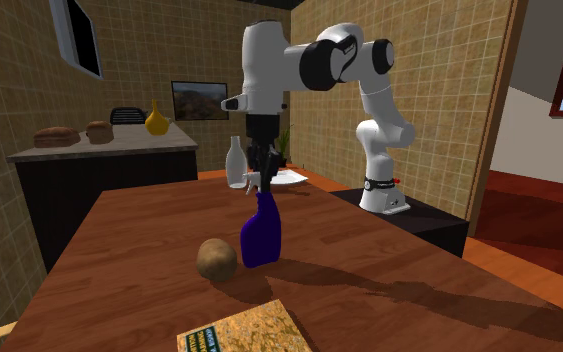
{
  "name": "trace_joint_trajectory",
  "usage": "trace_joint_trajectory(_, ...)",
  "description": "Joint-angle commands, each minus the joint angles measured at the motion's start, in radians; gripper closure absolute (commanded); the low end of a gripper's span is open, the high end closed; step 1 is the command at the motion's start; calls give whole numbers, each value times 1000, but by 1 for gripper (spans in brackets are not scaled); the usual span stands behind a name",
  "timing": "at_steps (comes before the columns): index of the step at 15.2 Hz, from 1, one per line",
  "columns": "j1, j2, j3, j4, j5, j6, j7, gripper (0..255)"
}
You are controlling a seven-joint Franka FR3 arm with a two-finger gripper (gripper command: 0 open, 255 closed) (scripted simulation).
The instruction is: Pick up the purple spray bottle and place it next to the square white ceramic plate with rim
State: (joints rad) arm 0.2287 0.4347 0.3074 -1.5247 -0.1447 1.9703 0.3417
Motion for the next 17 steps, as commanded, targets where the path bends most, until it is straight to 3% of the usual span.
trace_joint_trajectory(1, 0, -5, 1, 14, 2, -18, -2, 255)
trace_joint_trajectory(17, 12, -18, 7, 211, 11, -227, -13, 255)
